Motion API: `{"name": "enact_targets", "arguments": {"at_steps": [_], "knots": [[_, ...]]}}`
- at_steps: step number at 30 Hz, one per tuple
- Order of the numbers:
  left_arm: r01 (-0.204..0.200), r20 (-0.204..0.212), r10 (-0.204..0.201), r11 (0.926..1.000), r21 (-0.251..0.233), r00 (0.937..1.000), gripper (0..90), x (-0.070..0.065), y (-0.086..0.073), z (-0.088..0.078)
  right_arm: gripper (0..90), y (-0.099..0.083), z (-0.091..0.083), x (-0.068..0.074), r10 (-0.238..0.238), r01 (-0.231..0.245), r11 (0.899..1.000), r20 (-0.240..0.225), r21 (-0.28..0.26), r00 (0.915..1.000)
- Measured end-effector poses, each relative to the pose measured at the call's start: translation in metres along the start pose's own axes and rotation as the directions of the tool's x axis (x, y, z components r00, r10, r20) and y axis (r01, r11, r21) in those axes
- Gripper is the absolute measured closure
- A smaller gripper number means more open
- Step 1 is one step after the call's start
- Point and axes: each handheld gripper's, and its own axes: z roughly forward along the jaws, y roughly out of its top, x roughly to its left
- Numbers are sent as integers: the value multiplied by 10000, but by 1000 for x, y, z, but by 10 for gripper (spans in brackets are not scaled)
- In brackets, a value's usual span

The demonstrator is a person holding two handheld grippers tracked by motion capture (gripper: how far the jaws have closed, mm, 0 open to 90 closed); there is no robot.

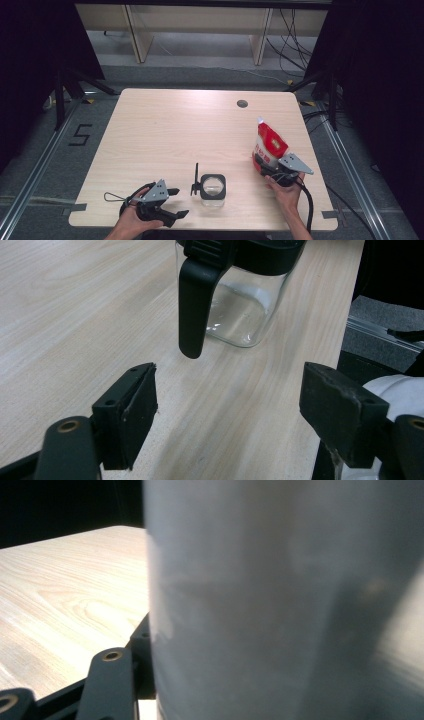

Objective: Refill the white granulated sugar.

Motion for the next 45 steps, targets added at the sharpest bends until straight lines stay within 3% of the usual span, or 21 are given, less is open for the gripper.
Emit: {"name": "enact_targets", "arguments": {"at_steps": [4,5,13,15,18,21,22,23,24,27,28,29,30,32,33,34,36,38,39,42,45], "knots": [[-1,5,1,10000,-38,10000,228,1,0,-1,413,1,0,5,223,-223,9998,184,-6,9996],[-38,-25,38,10000,3,10000,228,1,0,-1,416,2,0,5,-135,135,9999,157,-7,9998],[116,16,-115,9999,-120,9999,230,1,0,-2,423,8,-4,12,-878,858,9952,431,461,9952],[126,-6,-126,9998,-120,9999,230,2,0,-2,424,12,-9,12,-1487,1461,9878,487,535,9877],[147,4,-147,9998,-122,9999,230,3,0,-3,424,16,-14,15,-1415,1385,9889,568,538,9883],[51,-6,-51,9999,-100,10000,230,3,0,-3,425,24,-23,15,-1416,1417,9899,600,31,9881],[63,-11,-63,9999,-102,10000,230,3,0,-3,425,28,-28,16,-1740,1737,9847,629,102,9827],[77,-16,-77,9999,-109,10000,230,3,0,-3,425,33,-37,19,-2459,2450,9693,751,211,9664],[77,-16,-77,9999,-109,10000,230,3,0,-3,425,33,-37,19,-2459,2450,9693,751,211,9664],[7,-57,-8,9998,-187,10000,230,3,0,-4,425,39,-54,30,-3291,3269,9443,866,386,9403],[41,-15,-41,9997,-258,10000,230,4,1,-4,425,39,-54,30,-3291,3269,9443,866,386,9403],[176,-30,-176,9996,-222,9998,230,4,0,-5,425,41,-62,36,-3894,3868,9209,732,473,9182],[201,-57,-202,9997,-162,9998,230,5,1,-5,425,41,-62,36,-3894,3868,9209,732,473,9182],[186,-79,-188,9995,-247,9998,229,5,0,-5,425,41,-70,42,-4218,4184,9063,659,592,9043],[169,-107,-171,9997,-193,9998,229,4,0,-6,425,41,-73,44,-4503,4468,8924,599,637,8909],[198,-107,-202,9993,-323,9997,229,4,1,-5,425,41,-75,47,-4521,4479,8911,586,731,8900],[-174,-123,172,9997,-158,9998,228,6,2,-6,425,41,-81,52,-4834,4787,8743,555,801,8736],[-119,-109,116,9996,-251,9999,228,6,1,-6,425,42,-88,59,-5274,5220,8478,450,935,8484],[49,-150,-53,9995,-303,9999,228,5,1,-5,425,42,-88,59,-5274,5220,8478,450,935,8484],[219,-208,-224,9995,-238,9995,227,4,1,-6,425,41,-93,65,-5541,5478,8299,413,1062,8314],[-130,-194,130,9999,-31,9997,227,6,1,-7,425,41,-96,71,-6022,5953,7943,286,1212,7978]]}}
